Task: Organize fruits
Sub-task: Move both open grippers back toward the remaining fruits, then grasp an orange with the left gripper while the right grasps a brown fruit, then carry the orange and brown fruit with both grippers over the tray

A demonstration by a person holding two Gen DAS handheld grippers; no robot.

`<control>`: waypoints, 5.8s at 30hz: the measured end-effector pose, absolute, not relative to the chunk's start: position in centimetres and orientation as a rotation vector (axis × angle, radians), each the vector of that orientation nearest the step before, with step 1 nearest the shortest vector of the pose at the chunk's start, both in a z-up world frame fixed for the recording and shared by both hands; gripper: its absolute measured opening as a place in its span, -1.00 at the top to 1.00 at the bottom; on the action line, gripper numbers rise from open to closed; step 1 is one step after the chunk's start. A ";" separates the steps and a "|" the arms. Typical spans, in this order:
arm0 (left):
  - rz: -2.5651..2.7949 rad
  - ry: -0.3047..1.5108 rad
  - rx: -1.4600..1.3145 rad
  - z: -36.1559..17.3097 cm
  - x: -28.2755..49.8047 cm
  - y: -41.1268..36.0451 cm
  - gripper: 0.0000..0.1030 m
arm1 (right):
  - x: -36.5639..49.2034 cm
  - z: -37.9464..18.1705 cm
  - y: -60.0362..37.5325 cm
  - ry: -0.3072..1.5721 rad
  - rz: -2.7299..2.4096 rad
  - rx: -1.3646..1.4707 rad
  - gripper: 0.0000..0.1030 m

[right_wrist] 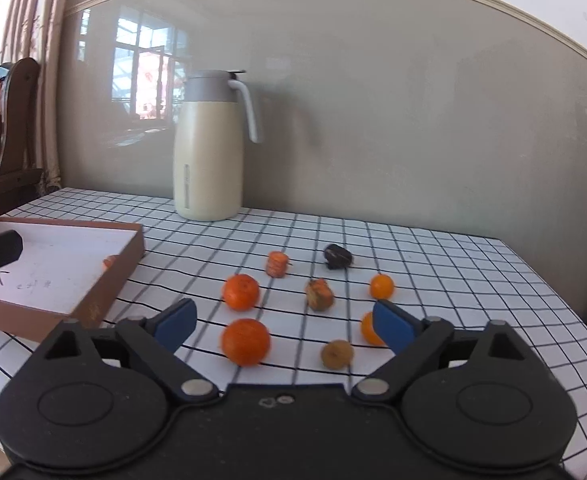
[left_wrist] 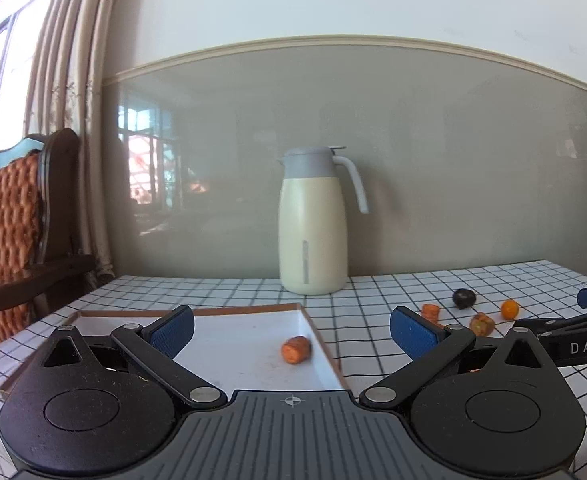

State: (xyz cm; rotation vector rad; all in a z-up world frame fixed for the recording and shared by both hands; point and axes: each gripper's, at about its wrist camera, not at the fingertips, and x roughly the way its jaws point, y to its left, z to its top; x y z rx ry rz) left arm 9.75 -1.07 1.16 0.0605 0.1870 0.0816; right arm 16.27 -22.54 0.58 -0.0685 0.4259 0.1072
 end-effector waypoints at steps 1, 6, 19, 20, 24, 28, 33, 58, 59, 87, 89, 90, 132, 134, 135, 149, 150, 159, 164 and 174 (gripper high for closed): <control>0.069 0.192 0.061 1.0 9.9 -1.4 -1.00 | 16.3 0.4 -22.9 0.433 0.103 -0.069 -0.68; -0.007 0.203 0.058 0.4 10.4 -3.5 -1.00 | 16.6 -0.6 -24.4 0.470 0.080 -0.080 -0.53; -0.129 0.290 0.134 -1.9 13.1 -9.0 -0.99 | 17.5 -2.7 -26.3 0.524 0.064 -0.084 -0.26; -0.135 0.297 0.140 -2.1 13.3 -9.3 -0.99 | 17.6 -2.9 -26.4 0.532 0.067 -0.083 -0.23; -0.156 0.326 0.148 -2.7 14.0 -10.2 -0.98 | 18.0 -3.4 -26.7 0.545 0.083 -0.081 -0.13; -0.183 0.373 0.140 -3.3 15.0 -11.0 -0.64 | 18.6 -3.7 -26.7 0.550 0.093 -0.081 -0.07; -0.190 0.395 0.128 -3.8 16.0 -11.5 -0.64 | 19.8 -3.8 -27.2 0.571 0.110 -0.044 0.12; -0.311 0.573 -0.018 -5.6 21.5 -12.9 -0.13 | 22.4 -4.5 -28.5 0.615 0.135 0.041 0.43; -0.317 0.576 -0.026 -5.7 21.5 -13.0 -0.09 | 22.4 -4.4 -28.6 0.613 0.137 0.050 0.43; -0.239 0.528 -0.001 -4.0 20.6 -10.9 0.19 | 22.0 -3.2 -26.3 0.564 0.140 -0.015 0.69; -0.237 0.514 0.005 -3.4 19.9 -10.6 0.19 | 21.5 -2.6 -26.0 0.548 0.147 -0.021 0.69; -0.235 0.508 0.006 -3.2 19.6 -10.5 0.19 | 21.3 -2.2 -25.9 0.539 0.150 -0.021 0.69; 0.111 0.369 -0.036 2.6 11.9 5.7 0.19 | 18.3 3.8 -12.1 0.339 0.436 -0.030 0.69; 0.126 0.370 -0.043 2.6 11.7 6.6 0.19 | 18.3 3.8 -11.5 0.334 0.446 -0.031 0.69; 0.134 0.369 -0.045 2.6 11.5 7.1 0.19 | 18.3 3.8 -11.1 0.330 0.451 -0.034 0.69; 0.231 0.374 -0.082 2.1 10.6 13.0 0.19 | 18.5 3.4 -6.1 0.330 0.512 -0.068 0.69; 0.235 0.375 -0.083 2.1 10.7 13.4 0.19 | 18.5 3.4 -5.7 0.330 0.515 -0.071 0.69; 0.285 0.374 -0.067 1.8 11.1 15.2 0.19 | 19.2 3.1 -4.1 0.334 0.524 -0.078 0.69; 0.309 0.377 -0.070 1.5 11.6 16.4 0.19 | 19.9 2.8 -3.6 0.338 0.516 -0.083 0.69; 0.338 0.394 -0.077 0.8 12.9 18.3 0.19 | 21.7 2.3 -3.8 0.366 0.497 -0.067 0.69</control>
